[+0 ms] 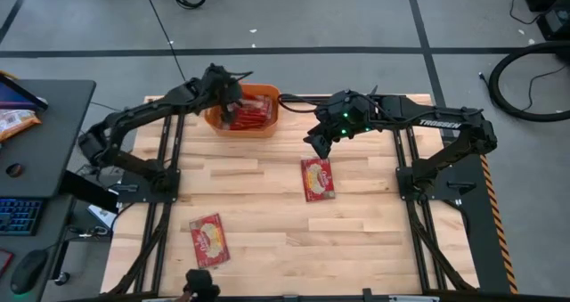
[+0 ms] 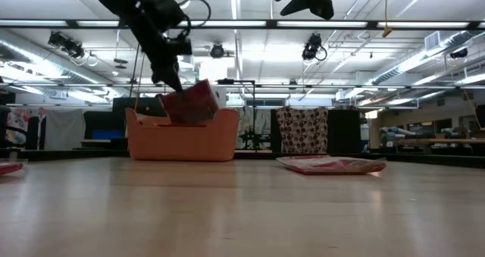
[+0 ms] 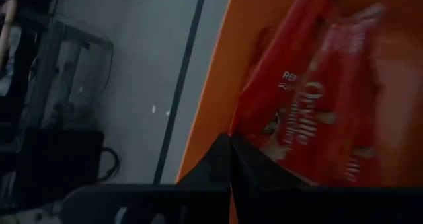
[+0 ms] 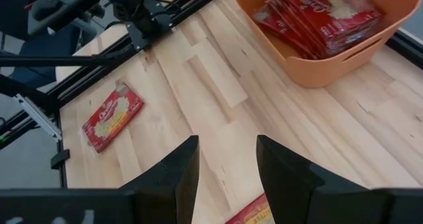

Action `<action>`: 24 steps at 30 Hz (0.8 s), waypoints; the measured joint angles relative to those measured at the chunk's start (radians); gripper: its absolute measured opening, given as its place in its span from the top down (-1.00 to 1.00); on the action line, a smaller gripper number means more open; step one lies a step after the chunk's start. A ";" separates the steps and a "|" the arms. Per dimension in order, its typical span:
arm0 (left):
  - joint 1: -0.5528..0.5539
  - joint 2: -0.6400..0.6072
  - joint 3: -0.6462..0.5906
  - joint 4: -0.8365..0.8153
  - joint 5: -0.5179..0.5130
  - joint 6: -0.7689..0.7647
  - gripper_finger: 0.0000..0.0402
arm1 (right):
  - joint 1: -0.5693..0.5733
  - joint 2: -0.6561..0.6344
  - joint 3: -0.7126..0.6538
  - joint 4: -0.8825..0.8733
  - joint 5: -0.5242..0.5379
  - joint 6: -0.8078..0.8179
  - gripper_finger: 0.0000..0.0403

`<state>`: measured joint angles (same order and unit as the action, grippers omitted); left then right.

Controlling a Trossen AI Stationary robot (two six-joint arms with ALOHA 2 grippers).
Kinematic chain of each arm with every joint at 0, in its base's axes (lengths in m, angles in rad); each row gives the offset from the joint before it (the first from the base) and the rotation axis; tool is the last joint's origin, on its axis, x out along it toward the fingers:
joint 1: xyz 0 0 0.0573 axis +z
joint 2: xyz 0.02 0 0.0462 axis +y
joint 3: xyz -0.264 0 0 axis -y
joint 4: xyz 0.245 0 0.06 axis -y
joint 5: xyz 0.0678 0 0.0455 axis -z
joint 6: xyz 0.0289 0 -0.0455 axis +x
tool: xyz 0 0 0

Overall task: Sort popcorn bags into baskets
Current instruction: Put the popcorn bag into the orange bin

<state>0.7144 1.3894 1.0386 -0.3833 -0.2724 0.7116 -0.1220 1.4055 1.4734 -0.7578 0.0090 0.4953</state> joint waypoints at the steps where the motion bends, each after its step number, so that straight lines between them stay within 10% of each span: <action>1: 0.007 0.022 0.000 0.025 -0.017 -0.002 1.00 | -0.005 0.000 0.000 0.000 0.000 0.000 0.23; 14: -0.080 0.047 0.006 -0.144 0.008 -0.101 0.43 | -0.026 0.000 0.000 -0.010 -0.035 -0.001 0.23; 24: -0.335 -0.090 0.037 -0.550 0.531 -0.412 0.33 | -0.024 0.000 0.000 -0.013 -0.056 -0.062 0.23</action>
<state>0.3798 1.2990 1.0752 -0.9336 0.2586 0.2994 -0.1463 1.4058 1.4734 -0.7704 -0.0471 0.4334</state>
